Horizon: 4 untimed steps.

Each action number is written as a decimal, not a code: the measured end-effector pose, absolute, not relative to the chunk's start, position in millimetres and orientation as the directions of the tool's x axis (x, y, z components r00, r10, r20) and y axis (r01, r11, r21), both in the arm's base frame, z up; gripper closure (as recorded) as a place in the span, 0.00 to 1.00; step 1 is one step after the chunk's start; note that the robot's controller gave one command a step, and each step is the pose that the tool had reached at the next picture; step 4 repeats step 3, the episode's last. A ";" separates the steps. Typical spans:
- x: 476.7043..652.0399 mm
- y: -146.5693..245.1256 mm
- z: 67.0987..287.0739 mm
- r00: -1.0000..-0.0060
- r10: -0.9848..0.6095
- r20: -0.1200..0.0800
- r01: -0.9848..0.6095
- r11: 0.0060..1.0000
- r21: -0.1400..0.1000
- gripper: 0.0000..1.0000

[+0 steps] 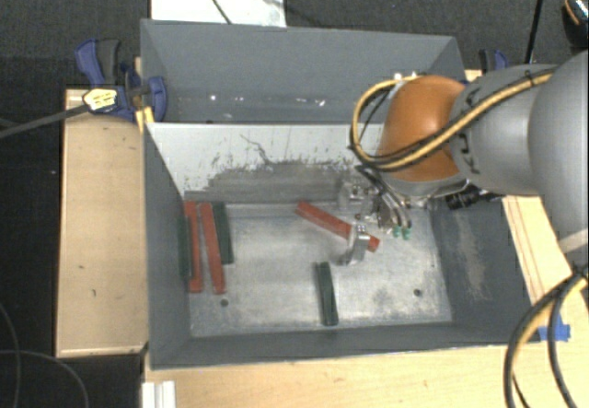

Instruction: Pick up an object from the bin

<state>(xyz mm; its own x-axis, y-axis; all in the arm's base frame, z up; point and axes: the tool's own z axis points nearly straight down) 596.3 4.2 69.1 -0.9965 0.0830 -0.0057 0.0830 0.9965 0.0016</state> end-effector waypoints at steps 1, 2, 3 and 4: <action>596.7 4.2 69.8 -0.996 0.084 -0.007 0.084 0.996 0.002 1.00; 598.7 4.4 108.2 -0.996 0.084 -0.008 0.084 0.996 0.002 1.00; 600.6 4.3 161.5 -0.996 0.084 -0.009 0.084 0.996 0.002 1.00; 600.6 4.3 161.5 -0.996 0.084 -0.009 0.084 0.996 0.002 1.00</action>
Offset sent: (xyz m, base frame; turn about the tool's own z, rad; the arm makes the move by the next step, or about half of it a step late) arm 0.0000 0.0000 0.0000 0.0000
